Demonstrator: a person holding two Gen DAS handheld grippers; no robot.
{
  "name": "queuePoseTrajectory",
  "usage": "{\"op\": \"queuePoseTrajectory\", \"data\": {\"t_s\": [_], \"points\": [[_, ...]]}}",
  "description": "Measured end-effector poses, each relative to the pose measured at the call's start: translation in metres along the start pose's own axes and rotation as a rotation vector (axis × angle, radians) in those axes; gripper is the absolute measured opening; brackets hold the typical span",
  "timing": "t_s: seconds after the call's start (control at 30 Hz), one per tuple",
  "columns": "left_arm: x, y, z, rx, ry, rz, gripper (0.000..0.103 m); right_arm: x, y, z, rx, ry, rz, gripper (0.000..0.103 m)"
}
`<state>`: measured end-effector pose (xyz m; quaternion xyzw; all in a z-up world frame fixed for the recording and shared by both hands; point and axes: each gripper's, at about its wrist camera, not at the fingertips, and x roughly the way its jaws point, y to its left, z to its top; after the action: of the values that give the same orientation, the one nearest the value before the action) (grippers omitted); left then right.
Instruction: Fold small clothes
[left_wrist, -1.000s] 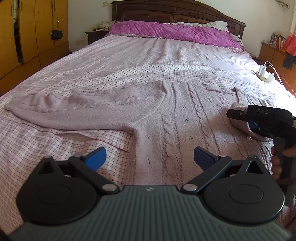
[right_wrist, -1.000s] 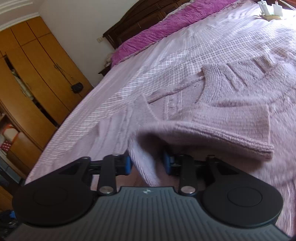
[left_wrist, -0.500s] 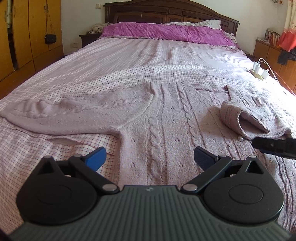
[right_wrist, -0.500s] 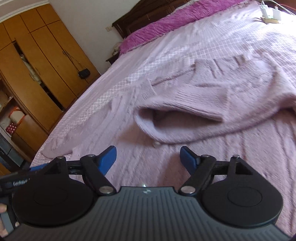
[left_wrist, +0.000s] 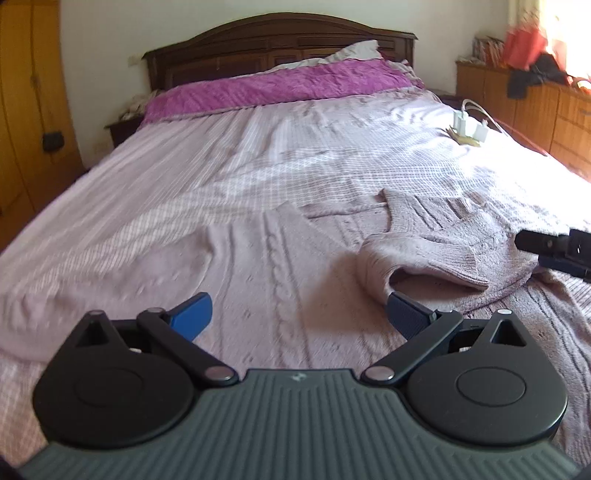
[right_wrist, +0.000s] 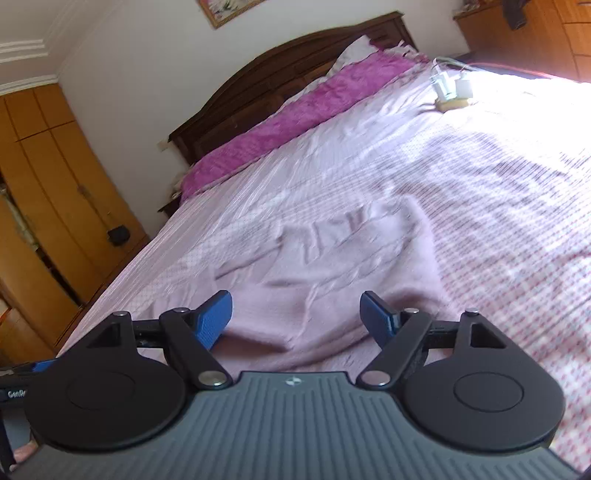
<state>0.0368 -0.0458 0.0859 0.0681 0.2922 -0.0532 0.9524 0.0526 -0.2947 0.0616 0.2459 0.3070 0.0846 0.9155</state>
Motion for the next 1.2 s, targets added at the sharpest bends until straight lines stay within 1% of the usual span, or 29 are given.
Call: {"op": "queuePoseTrajectory", "data": {"t_s": [0.1,0.2,0.27,0.33,0.4,0.53,0.6,0.67,0.7,0.73,0.77,0.8,0.87,0.93,1.07,1.13,1.2], "points": [[0.016,-0.024,0.008,0.084,-0.002,0.0,0.103,0.007,-0.013,0.001,0.021,-0.012,-0.016,0.082],[0.034,-0.044,0.012,0.157,0.012,-0.026,0.103,0.02,-0.024,-0.008,0.071,0.002,-0.004,0.082],[0.046,-0.055,0.013,0.184,0.019,-0.044,0.103,0.024,-0.031,-0.011,0.089,0.011,0.011,0.082],[0.059,-0.067,0.013,0.215,0.025,-0.05,0.102,0.026,-0.035,-0.014,0.071,0.006,0.021,0.082],[0.072,-0.078,0.012,0.252,0.032,-0.039,0.102,0.029,-0.038,-0.018,0.059,0.002,0.033,0.082],[0.088,-0.096,0.009,0.341,0.004,-0.022,0.102,0.033,-0.043,-0.029,0.049,-0.016,0.05,0.082],[0.093,-0.101,0.009,0.352,-0.011,-0.024,0.102,0.033,-0.043,-0.03,0.045,-0.024,0.054,0.082],[0.096,-0.102,0.01,0.321,-0.023,-0.027,0.083,0.033,-0.045,-0.031,0.049,-0.031,0.062,0.082],[0.098,-0.1,0.011,0.285,-0.01,-0.032,0.064,0.033,-0.046,-0.032,0.054,-0.035,0.066,0.082],[0.101,-0.097,0.014,0.228,0.006,-0.037,0.044,0.033,-0.047,-0.032,0.058,-0.037,0.07,0.082],[0.102,-0.093,0.016,0.171,0.012,-0.042,0.035,0.032,-0.047,-0.033,0.06,-0.038,0.072,0.082],[0.103,-0.088,0.018,0.124,0.012,-0.044,0.023,0.032,-0.047,-0.033,0.06,-0.038,0.072,0.082],[0.1,-0.076,0.021,0.041,-0.006,-0.047,0.021,0.031,-0.046,-0.035,0.054,-0.039,0.071,0.082],[0.093,-0.064,0.024,-0.026,-0.031,-0.033,0.02,0.031,-0.045,-0.035,0.051,-0.041,0.072,0.082],[0.082,-0.034,0.025,-0.152,-0.064,0.05,0.018,0.031,-0.045,-0.035,0.049,-0.042,0.07,0.082],[0.08,-0.015,0.022,-0.215,-0.047,0.067,0.019,0.03,-0.044,-0.035,0.043,-0.042,0.067,0.082],[0.083,-0.004,0.014,-0.242,-0.009,0.072,0.02,0.03,-0.043,-0.035,0.036,-0.041,0.063,0.082]]}}
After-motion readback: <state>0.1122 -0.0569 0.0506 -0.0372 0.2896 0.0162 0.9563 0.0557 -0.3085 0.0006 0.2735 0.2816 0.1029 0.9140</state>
